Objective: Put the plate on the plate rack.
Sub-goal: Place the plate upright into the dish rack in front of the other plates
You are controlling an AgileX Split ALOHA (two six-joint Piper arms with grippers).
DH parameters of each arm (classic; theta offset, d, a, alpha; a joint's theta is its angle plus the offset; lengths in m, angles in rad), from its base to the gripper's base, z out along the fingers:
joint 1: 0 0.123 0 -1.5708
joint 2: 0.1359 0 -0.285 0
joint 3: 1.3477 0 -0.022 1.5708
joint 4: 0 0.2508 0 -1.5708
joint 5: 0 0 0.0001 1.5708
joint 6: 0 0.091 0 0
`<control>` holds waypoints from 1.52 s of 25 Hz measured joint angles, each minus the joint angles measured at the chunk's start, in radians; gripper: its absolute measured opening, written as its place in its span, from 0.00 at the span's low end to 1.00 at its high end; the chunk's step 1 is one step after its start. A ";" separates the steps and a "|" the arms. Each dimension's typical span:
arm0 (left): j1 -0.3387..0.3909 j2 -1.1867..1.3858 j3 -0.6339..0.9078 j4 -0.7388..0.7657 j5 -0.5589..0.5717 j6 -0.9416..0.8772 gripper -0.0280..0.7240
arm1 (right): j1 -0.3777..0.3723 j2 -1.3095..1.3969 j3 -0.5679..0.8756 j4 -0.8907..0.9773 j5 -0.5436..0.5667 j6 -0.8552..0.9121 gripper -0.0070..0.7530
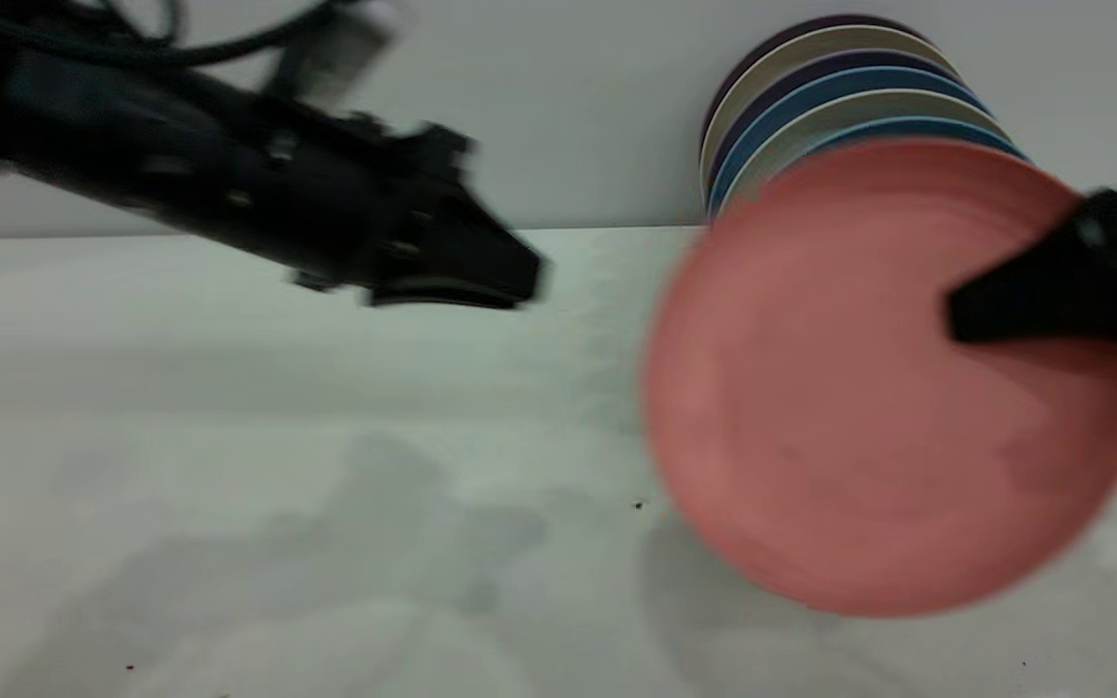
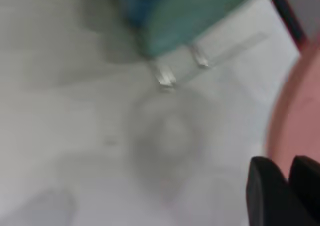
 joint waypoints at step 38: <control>0.250 0.000 0.000 0.111 -0.029 -0.024 0.46 | -0.009 -0.011 -0.569 -0.712 0.047 -0.336 0.21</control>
